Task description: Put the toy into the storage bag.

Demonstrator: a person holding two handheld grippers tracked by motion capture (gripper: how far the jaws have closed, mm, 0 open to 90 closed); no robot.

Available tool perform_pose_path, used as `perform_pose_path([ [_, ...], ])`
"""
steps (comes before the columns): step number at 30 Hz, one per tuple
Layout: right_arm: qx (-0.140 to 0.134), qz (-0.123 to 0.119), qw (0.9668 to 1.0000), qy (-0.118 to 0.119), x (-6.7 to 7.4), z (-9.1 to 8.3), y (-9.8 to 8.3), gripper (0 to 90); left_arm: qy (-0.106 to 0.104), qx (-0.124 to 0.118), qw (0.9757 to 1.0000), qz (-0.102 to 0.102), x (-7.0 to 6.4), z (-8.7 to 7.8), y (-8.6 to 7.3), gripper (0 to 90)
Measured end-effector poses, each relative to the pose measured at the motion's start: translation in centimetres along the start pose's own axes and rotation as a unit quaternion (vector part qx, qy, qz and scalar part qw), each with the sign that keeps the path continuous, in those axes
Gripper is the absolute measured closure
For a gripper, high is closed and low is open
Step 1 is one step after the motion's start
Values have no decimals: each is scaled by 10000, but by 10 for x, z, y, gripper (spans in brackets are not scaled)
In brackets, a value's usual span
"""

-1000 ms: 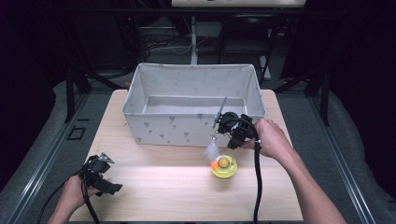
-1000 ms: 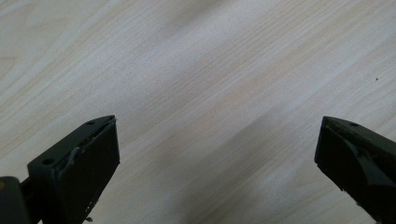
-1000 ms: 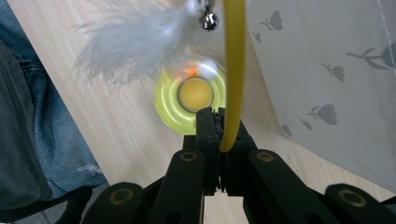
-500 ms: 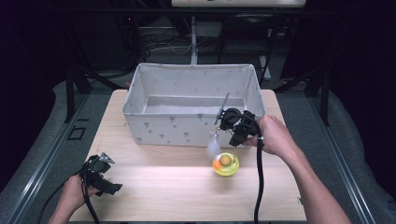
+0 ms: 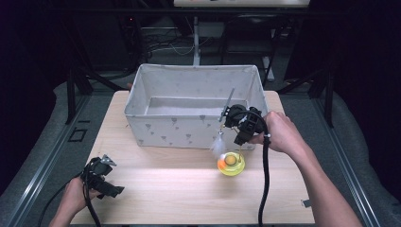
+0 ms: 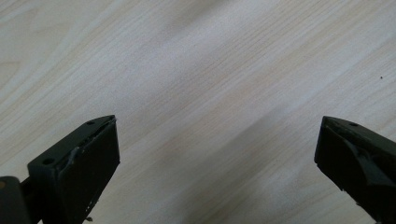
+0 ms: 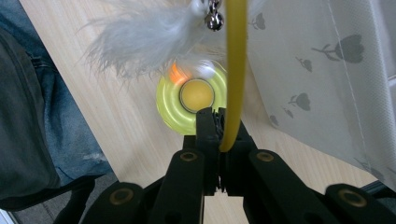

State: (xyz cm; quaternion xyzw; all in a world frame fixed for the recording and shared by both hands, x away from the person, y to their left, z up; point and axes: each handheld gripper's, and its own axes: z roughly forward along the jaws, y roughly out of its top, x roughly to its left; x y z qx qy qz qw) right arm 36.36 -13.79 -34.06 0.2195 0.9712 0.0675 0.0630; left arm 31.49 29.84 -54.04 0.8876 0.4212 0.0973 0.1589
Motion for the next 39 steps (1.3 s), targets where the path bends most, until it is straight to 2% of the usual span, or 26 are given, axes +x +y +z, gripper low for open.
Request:
perform_pose_path([
  [13,10,-48,10000,-5,-2,-16,3,880,-24,11,10000,-8,0,1,0,3],
  [24,-39,-85,10000,-21,-4,-39,7,880,-37,15,10000,-5,0,1,0,3],
  [39,-64,-91,9999,20,-7,-56,9,880,-47,44,10000,8,0,2,0,4],
])
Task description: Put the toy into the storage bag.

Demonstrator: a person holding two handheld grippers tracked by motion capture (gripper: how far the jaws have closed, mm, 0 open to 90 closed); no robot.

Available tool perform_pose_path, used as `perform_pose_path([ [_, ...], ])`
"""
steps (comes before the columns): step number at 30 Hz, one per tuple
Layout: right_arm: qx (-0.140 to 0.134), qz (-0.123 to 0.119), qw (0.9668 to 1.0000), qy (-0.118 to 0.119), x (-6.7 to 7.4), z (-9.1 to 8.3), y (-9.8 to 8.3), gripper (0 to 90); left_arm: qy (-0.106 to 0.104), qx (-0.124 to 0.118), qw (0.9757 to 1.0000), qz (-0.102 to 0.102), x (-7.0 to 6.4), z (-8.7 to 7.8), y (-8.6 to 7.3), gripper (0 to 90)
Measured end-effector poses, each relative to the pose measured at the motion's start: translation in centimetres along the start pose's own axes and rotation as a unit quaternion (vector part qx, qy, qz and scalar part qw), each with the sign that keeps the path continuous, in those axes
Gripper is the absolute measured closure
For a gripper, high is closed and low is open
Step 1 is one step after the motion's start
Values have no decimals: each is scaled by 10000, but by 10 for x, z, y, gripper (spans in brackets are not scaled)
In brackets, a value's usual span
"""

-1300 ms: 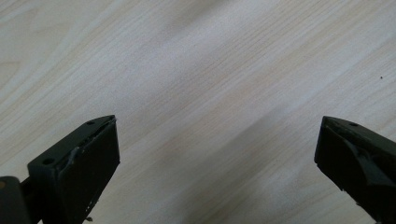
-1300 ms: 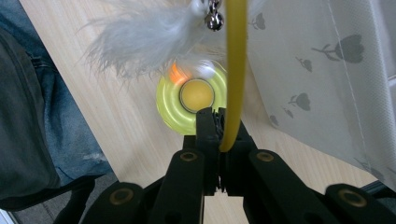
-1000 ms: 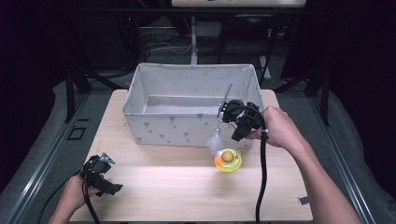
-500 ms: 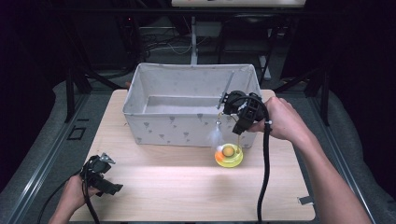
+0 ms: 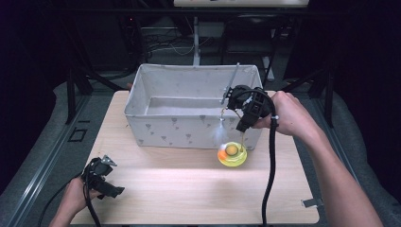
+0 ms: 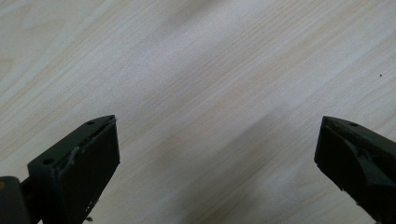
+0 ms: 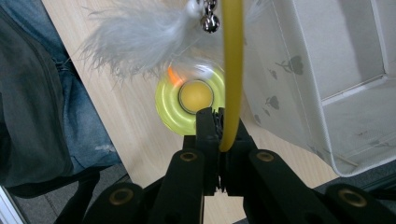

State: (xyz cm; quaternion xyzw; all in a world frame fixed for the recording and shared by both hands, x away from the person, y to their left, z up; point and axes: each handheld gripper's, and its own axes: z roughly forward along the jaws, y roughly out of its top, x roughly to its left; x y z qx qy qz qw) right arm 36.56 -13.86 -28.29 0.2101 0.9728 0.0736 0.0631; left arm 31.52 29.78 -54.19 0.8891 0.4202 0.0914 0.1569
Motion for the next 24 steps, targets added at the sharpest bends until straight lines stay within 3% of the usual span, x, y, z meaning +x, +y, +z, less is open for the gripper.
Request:
perform_pose_path([
  [24,-92,6,10000,-23,-6,-32,4,880,-34,29,10000,22,-1,1,1,3],
])
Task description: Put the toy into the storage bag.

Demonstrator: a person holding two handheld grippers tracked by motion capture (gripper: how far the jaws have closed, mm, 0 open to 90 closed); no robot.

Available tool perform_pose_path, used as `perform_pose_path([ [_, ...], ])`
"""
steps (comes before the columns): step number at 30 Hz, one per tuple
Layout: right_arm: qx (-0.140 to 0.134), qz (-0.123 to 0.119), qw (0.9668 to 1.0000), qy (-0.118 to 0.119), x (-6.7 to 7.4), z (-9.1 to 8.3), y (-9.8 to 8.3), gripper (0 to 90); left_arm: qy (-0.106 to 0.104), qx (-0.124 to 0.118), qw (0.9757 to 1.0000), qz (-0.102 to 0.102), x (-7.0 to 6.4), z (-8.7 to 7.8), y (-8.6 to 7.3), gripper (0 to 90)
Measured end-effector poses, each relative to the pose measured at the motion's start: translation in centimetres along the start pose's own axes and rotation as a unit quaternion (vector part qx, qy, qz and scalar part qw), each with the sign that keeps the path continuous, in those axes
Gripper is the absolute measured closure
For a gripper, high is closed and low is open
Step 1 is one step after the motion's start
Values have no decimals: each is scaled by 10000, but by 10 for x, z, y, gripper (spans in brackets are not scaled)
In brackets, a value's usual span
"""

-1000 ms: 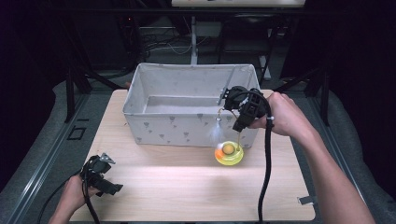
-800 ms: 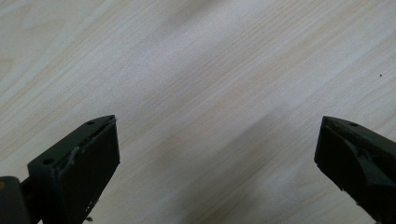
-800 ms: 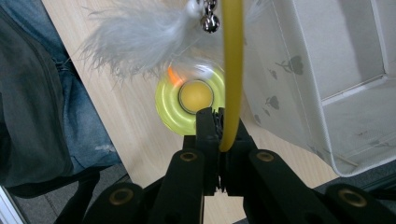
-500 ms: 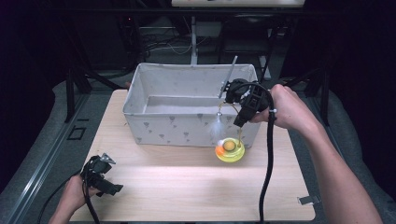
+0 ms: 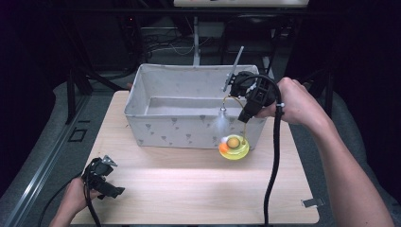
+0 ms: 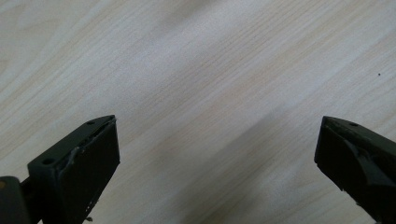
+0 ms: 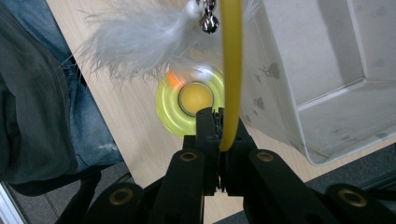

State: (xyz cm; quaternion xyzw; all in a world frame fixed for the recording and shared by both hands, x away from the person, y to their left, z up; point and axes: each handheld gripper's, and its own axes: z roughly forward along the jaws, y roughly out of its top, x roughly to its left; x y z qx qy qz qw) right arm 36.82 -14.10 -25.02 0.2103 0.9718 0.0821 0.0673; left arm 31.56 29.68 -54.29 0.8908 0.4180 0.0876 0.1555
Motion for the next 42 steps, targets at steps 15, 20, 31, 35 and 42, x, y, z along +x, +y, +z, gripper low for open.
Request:
perform_pose_path([
  [15,-26,81,9999,-103,-9,-26,10,879,-74,25,9999,85,-2,1,0,3],
  [20,-40,97,9999,-99,-14,-32,13,879,-62,40,9999,84,-1,1,0,3],
  [31,-139,144,9995,-225,-19,-45,24,879,-77,43,9999,81,-1,1,0,3],
  [35,-169,195,9993,-254,-22,-49,27,879,-81,54,9999,89,-2,2,1,3],
  [42,-102,232,9992,-313,-30,-53,33,879,-83,47,9999,93,-2,2,1,3],
])
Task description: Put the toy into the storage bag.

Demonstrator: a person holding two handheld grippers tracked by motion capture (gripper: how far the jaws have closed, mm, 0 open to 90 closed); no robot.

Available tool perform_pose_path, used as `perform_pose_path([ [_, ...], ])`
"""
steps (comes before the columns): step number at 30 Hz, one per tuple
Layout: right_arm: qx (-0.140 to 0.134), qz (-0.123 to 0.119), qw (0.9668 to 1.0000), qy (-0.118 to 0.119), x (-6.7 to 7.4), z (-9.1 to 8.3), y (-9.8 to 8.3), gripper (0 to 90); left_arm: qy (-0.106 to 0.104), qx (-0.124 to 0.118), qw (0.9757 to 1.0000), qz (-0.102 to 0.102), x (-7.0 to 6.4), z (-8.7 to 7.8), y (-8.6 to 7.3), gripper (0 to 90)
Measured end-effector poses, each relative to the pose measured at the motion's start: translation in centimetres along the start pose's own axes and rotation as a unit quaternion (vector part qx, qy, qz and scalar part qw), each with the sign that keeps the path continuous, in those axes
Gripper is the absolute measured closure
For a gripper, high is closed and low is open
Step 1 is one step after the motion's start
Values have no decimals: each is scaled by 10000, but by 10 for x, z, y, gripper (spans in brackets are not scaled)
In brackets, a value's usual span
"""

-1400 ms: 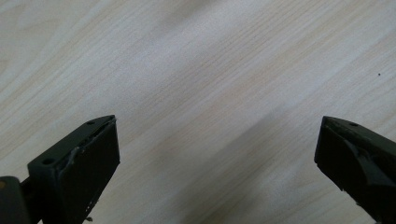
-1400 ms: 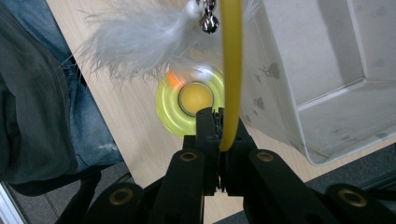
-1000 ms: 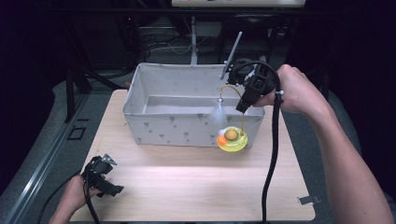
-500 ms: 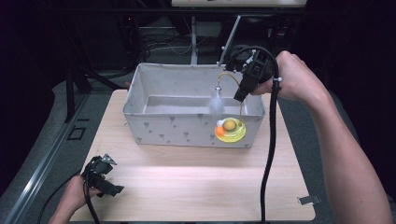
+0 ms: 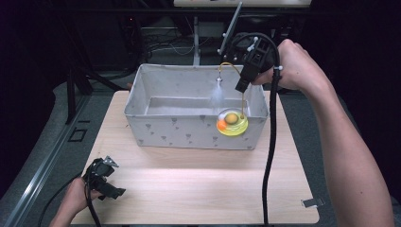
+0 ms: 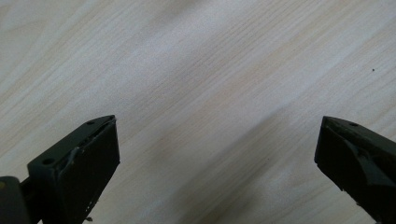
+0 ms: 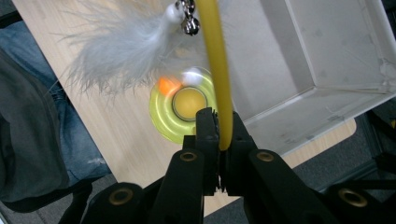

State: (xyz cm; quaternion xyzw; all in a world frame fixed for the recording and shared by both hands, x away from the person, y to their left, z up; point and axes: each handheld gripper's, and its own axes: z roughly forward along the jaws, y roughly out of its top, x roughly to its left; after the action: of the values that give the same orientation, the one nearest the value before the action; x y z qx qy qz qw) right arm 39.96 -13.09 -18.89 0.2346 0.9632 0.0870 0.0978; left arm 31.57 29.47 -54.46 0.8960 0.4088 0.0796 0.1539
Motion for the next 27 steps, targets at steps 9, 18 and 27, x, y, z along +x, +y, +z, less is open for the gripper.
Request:
perform_pose_path([
  [9,-50,224,9997,-101,-15,-7,8,879,-20,16,10000,2,0,0,0,3],
  [18,-183,570,9979,-262,-36,-9,14,880,-26,20,10000,13,0,1,0,3],
  [27,-211,879,9954,-303,-57,-5,16,880,-40,22,10000,24,0,1,0,3],
])
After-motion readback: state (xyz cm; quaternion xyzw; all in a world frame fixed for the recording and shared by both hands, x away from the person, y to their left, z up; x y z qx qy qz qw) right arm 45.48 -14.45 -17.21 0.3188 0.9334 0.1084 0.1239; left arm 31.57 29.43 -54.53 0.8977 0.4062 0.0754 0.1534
